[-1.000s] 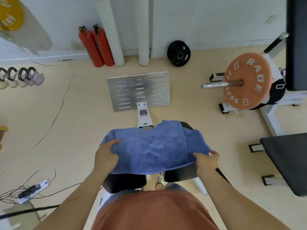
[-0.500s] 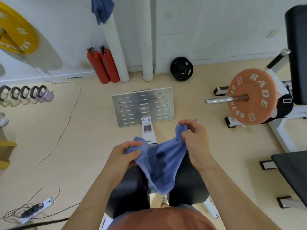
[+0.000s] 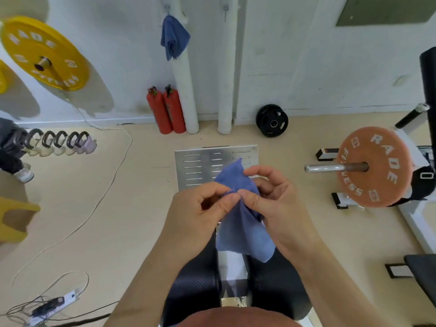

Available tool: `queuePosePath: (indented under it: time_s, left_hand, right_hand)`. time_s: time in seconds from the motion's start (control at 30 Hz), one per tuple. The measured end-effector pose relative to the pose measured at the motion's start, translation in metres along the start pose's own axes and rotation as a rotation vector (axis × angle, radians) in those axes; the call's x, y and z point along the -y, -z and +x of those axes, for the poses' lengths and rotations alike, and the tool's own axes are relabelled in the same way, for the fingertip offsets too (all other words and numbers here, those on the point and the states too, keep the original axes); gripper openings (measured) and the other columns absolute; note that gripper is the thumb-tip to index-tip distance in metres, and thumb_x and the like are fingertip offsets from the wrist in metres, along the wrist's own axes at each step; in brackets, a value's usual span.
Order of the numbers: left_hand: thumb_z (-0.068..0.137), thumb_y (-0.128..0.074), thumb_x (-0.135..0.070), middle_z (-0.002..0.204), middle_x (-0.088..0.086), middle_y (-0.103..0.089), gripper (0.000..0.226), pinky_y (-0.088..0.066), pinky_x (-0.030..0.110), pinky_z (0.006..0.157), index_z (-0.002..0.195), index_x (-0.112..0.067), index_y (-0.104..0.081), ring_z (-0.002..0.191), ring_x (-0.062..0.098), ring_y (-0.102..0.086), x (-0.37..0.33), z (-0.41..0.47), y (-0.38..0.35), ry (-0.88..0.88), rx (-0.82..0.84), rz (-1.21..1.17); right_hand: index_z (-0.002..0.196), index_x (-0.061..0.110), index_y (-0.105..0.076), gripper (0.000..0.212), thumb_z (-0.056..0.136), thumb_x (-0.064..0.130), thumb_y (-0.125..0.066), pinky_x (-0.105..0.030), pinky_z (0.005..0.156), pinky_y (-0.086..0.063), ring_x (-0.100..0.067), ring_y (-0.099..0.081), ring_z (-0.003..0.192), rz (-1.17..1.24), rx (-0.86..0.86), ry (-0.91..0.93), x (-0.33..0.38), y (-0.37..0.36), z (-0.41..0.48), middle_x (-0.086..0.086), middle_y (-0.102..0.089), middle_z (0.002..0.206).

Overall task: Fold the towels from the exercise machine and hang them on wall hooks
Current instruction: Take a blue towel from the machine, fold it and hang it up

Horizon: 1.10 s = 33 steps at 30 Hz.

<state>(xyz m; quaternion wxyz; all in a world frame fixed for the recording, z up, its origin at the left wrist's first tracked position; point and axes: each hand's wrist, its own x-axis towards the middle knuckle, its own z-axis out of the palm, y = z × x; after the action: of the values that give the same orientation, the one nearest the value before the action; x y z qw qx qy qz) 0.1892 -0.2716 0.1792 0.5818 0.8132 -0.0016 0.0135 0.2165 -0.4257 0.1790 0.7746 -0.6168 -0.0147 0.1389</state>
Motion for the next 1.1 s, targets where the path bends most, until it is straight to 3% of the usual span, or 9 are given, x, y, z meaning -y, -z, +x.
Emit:
queuePosePath:
  time_s: [0.1, 0.2, 0.37, 0.47, 0.53, 0.67, 0.83, 0.93, 1.1]
  left_hand:
    - [0.079, -0.066, -0.041, 0.083, -0.021, -0.058, 0.01, -0.038, 0.007, 0.07, 0.072, -0.048, -0.065, 0.081, 0.001, -0.057, -0.006, 0.001, 0.008, -0.107, -0.099, 0.171]
    - [0.075, -0.072, -0.032, 0.086, -0.018, -0.066, 0.011, -0.042, 0.007, 0.074, 0.073, -0.042, -0.068, 0.085, 0.002, -0.062, -0.012, 0.001, 0.016, -0.137, -0.121, 0.087]
    - [0.073, -0.076, -0.009, 0.071, -0.014, -0.072, 0.028, -0.046, 0.008, 0.066, 0.069, -0.037, -0.075, 0.07, -0.001, -0.065, -0.023, -0.001, 0.02, -0.046, -0.134, -0.092]
    - [0.075, -0.074, -0.013, 0.073, -0.013, -0.073, 0.02, -0.047, 0.01, 0.068, 0.075, -0.033, -0.076, 0.073, 0.0, -0.067, -0.029, -0.004, 0.025, -0.073, -0.095, -0.119]
    - [0.076, -0.066, -0.015, 0.076, -0.014, -0.074, 0.021, -0.048, 0.012, 0.071, 0.08, -0.034, -0.075, 0.076, 0.002, -0.068, -0.035, -0.004, 0.028, -0.108, -0.063, -0.093]
    - [0.077, -0.072, -0.004, 0.073, -0.014, -0.074, 0.034, -0.051, 0.013, 0.067, 0.073, -0.037, -0.076, 0.071, 0.005, -0.07, -0.042, -0.003, 0.029, -0.118, -0.15, -0.103]
    - [0.07, -0.077, -0.012, 0.075, -0.012, -0.071, 0.018, -0.049, 0.013, 0.069, 0.074, -0.029, -0.073, 0.076, 0.006, -0.066, -0.046, 0.0, 0.029, -0.21, -0.185, -0.089]
    - [0.062, -0.075, -0.022, 0.071, -0.009, -0.071, 0.01, -0.048, 0.013, 0.067, 0.072, -0.022, -0.072, 0.072, 0.005, -0.066, -0.05, 0.002, 0.029, -0.152, -0.16, -0.189]
    - [0.065, -0.075, -0.015, 0.078, -0.006, -0.073, 0.006, -0.05, 0.014, 0.072, 0.069, -0.017, -0.071, 0.08, 0.006, -0.067, -0.055, 0.003, 0.03, -0.113, -0.097, -0.28]
  right_hand:
    - [0.119, 0.022, -0.061, 0.046, 0.082, -0.005, -0.065, -0.032, 0.076, -0.057, -0.023, -0.07, 0.085, -0.016, 0.084, -0.035, 0.004, 0.002, 0.001, -0.01, -0.074, 0.095]
    - [0.117, 0.027, -0.062, 0.05, 0.084, -0.009, -0.06, -0.037, 0.085, -0.057, -0.028, -0.07, 0.095, 0.013, 0.14, -0.043, 0.01, -0.003, -0.001, -0.011, -0.074, 0.102]
    - [0.096, 0.022, -0.075, 0.024, 0.086, 0.004, -0.064, -0.019, 0.071, -0.053, -0.011, -0.072, 0.081, -0.14, 0.089, 0.064, 0.025, -0.017, -0.005, -0.001, -0.077, 0.088]
    - [0.077, 0.035, -0.077, 0.032, 0.084, 0.005, -0.068, -0.015, 0.069, -0.051, -0.003, -0.071, 0.075, -0.245, 0.026, 0.121, 0.029, -0.023, -0.007, 0.008, -0.076, 0.078]
    - [0.078, 0.03, -0.076, 0.026, 0.084, 0.006, -0.069, -0.017, 0.072, -0.053, -0.005, -0.071, 0.079, -0.281, 0.007, 0.145, 0.03, -0.025, -0.01, 0.008, -0.076, 0.079]
    - [0.08, 0.022, -0.07, 0.016, 0.083, 0.007, -0.069, -0.016, 0.068, -0.052, -0.01, -0.072, 0.075, -0.226, 0.024, 0.161, 0.035, -0.026, -0.015, 0.002, -0.076, 0.077]
    - [0.084, 0.021, -0.073, 0.011, 0.083, 0.01, -0.07, -0.015, 0.07, -0.052, -0.008, -0.072, 0.077, -0.218, 0.101, 0.193, 0.043, -0.024, -0.017, 0.003, -0.076, 0.079]
    - [0.086, 0.025, -0.075, 0.013, 0.079, 0.017, -0.067, -0.016, 0.071, -0.052, -0.008, -0.072, 0.081, -0.247, 0.115, 0.22, 0.045, -0.023, -0.017, 0.004, -0.076, 0.083]
    - [0.088, 0.022, -0.075, 0.018, 0.083, 0.006, -0.068, -0.018, 0.071, -0.054, -0.009, -0.072, 0.082, -0.289, 0.151, 0.238, 0.053, -0.019, -0.016, 0.004, -0.076, 0.084]
